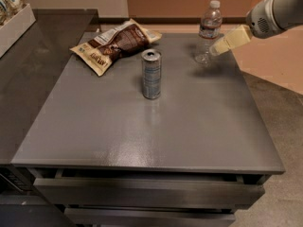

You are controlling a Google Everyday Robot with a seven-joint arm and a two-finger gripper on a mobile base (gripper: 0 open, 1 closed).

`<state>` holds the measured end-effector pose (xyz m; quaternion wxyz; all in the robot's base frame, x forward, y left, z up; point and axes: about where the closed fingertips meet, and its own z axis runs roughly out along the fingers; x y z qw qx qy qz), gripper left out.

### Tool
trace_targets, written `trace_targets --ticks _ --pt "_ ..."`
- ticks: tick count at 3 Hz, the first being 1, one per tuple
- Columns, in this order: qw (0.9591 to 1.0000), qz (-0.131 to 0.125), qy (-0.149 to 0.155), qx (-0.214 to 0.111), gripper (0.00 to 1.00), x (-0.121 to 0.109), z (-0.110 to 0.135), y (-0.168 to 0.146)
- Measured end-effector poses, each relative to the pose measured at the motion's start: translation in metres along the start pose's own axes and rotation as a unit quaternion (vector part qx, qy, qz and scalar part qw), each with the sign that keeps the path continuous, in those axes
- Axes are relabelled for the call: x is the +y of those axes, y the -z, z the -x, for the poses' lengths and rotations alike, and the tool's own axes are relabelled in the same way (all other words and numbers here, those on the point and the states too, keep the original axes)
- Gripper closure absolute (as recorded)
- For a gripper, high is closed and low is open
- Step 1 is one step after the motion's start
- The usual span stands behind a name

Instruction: Move water bottle near redbull can

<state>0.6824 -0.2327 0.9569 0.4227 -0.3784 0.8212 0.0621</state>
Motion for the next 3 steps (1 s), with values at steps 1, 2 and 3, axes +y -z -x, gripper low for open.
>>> trace_targets --ticks 1,2,3 --pt "0.9992 -0.005 -0.025 -0.031 0.0 -0.018 0.008 -0.018" --pt "0.9972 -0.006 -0.042 -0.062 0.0 -0.031 0.017 -0.036" --pt "0.9946 -0.006 -0.055 -0.088 0.0 -0.036 0.023 -0.05"
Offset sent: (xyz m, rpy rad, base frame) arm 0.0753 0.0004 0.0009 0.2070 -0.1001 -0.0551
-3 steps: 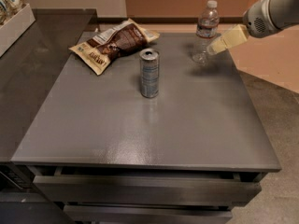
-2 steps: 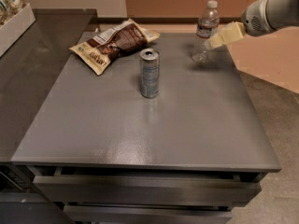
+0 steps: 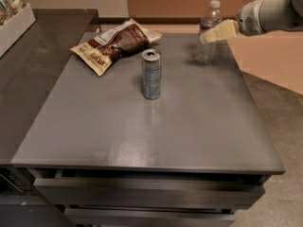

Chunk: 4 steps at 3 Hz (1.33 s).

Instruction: Move water bottle near redbull can

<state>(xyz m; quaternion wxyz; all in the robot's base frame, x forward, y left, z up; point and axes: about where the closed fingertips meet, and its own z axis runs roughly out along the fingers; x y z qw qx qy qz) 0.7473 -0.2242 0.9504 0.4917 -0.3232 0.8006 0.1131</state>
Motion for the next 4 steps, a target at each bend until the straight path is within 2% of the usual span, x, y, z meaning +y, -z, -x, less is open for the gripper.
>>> trace_targets --ticks 2,3,4 --pt "0.9992 0.008 -0.019 -0.033 0.0 -0.001 0.004 -0.025" --pt "0.9986 0.015 -0.025 -0.043 0.19 -0.003 0.005 -0.032" --pt "0.9981 0.021 -0.028 -0.051 0.42 -0.003 0.006 -0.036"
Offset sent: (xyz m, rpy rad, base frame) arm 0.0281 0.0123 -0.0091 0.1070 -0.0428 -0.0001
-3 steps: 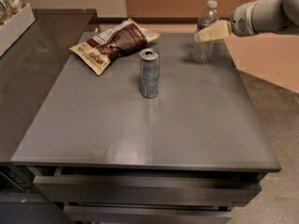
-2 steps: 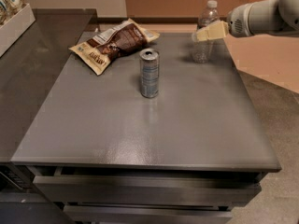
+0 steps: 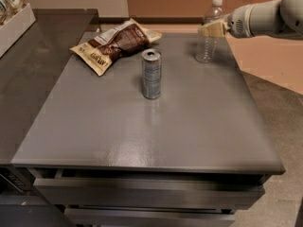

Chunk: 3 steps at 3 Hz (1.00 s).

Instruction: Move water bottle near redbull can

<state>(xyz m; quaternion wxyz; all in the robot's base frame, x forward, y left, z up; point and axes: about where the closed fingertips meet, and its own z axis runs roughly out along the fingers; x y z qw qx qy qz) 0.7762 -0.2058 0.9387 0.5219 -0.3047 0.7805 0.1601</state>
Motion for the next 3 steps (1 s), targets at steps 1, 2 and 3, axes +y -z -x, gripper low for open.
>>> trace_targets --ticks 1,2,3 --pt "0.9999 0.007 0.004 -0.007 0.65 0.003 0.002 0.003" --pt "0.9994 0.024 0.016 -0.018 0.88 0.017 0.005 0.015" --pt "0.9974 0.055 0.038 -0.028 1.0 0.043 0.004 0.033"
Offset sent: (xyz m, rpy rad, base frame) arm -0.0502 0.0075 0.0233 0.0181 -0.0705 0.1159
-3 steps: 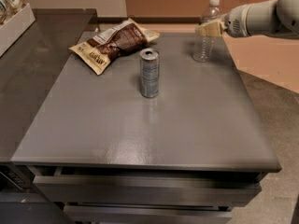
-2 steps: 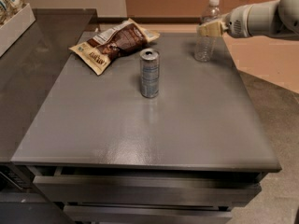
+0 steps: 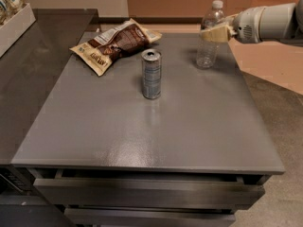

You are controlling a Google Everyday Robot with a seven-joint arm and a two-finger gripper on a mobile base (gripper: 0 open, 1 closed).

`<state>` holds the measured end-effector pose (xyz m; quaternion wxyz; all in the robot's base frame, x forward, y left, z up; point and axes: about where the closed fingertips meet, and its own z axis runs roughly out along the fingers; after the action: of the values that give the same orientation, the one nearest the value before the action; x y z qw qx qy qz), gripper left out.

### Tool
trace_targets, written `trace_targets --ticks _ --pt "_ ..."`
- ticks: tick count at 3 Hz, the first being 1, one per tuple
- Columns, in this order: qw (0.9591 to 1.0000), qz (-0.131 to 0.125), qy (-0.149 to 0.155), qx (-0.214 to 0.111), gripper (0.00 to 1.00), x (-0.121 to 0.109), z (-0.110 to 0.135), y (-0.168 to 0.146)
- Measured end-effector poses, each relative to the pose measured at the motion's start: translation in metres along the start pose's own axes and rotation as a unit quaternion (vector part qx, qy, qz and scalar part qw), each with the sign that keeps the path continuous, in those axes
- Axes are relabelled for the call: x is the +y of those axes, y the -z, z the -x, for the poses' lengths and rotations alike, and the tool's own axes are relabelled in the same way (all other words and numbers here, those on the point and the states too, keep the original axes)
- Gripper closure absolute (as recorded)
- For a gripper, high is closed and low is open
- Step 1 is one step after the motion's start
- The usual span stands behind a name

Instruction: Move water bottle near redbull can

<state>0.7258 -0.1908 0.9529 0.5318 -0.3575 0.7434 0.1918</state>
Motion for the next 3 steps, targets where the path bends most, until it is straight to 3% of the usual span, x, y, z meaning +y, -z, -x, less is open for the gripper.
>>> trace_targets --ticks 1,3 --pt "0.9989 0.039 0.026 -0.01 1.0 0.033 0.0 0.013" --pt "0.9869 0.13 0.088 -0.038 1.0 0.102 0.015 0.025"
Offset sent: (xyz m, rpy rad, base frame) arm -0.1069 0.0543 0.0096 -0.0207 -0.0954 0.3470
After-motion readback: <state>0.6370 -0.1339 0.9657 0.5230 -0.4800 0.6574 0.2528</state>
